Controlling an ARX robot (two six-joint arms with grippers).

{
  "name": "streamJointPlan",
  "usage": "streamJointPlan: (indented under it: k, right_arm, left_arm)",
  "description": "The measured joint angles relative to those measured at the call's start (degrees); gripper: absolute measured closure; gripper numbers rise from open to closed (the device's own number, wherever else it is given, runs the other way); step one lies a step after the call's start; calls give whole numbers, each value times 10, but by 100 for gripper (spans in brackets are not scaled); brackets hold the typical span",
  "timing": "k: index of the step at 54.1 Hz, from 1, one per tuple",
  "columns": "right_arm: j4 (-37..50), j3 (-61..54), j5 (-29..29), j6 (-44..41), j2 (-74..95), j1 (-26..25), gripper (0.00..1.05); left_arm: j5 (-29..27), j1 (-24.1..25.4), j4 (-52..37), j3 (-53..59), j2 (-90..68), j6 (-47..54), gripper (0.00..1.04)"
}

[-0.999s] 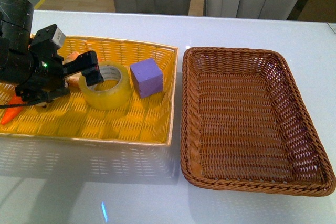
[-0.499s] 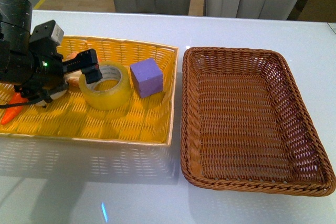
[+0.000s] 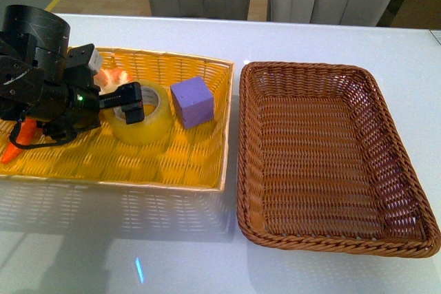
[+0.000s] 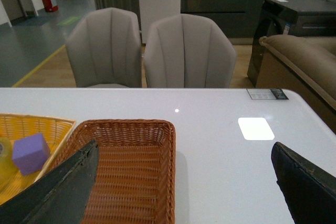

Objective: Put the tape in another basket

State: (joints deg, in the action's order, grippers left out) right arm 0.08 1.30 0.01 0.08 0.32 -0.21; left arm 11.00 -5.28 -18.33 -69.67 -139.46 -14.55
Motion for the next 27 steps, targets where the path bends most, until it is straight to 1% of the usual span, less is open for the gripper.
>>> streamJointPlan:
  k: [11,17,18,27]
  right_arm:
    - [0,0,0,0,0,0,9]
    - [0,0,0,0,0,0,9]
    - [0,0,0,0,0,0,9]
    - [0,0,0,0,0,0,9]
  left_arm:
    - [-6,-3,5,-14,-7,6,10]
    - [-6,-7,-4,-13,-5,9,34]
    - [-13,-9,-6,-4,5,12,53]
    - [-17,-8,-16,14,25,16,78]
